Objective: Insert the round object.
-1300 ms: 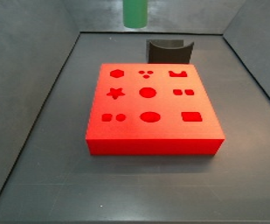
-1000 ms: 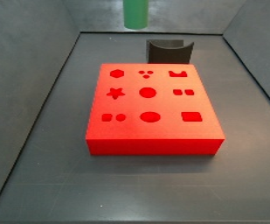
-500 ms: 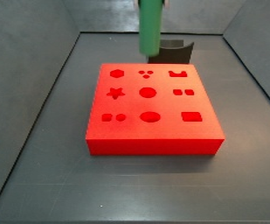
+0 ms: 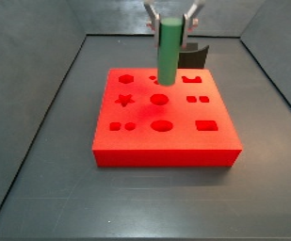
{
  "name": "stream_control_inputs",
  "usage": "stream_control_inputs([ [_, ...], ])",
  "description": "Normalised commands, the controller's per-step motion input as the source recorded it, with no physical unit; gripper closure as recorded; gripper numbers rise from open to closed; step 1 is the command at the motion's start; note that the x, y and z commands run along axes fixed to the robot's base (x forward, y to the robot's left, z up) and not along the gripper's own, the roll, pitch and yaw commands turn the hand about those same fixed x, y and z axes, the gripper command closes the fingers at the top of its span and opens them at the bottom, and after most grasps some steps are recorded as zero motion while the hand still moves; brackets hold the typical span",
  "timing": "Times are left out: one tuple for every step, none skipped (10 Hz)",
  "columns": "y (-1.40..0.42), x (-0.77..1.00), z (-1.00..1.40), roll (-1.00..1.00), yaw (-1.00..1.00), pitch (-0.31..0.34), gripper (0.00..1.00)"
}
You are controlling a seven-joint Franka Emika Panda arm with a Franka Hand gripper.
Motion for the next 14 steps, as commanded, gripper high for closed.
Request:
stream_control_inputs([
  [0.0, 0.0, -0.37, -0.05, 0.0, 0.0, 1.0],
  [0.06, 0.0, -0.49, 0.02, -0.03, 0.0, 1.0],
  [0.05, 0.0, -0.56, 0.04, -0.01, 0.0, 1.0],
  [0.0, 0.0, -0.49, 0.01, 0.0, 0.0, 1.0],
  [0.0, -0.07, -0.43, 0.02, 0.0, 0.0, 1.0],
  [-0.02, -0.19, -0.29, 0.0, -0.03, 0.0, 1.0],
  [0.0, -0.23, -0.17, 0.0, -0.05, 0.0, 1.0],
  [0.0, -0.06, -0.22, 0.0, -0.01, -0.004, 1.0],
  [-0.01, 0.0, -0.37, 0.08, 0.0, -0.031, 1.0],
  [-0.03, 0.0, -0.34, 0.07, 0.0, -0.033, 1.0],
  [-0.03, 0.0, -0.37, 0.05, 0.0, -0.039, 1.0],
  [-0.06, 0.03, -0.59, 0.08, 0.0, -0.094, 1.0],
  [-0.05, 0.04, -0.81, 0.09, 0.0, -0.143, 1.0],
  [-0.05, 0.0, -0.81, 0.09, 0.0, -0.15, 1.0],
])
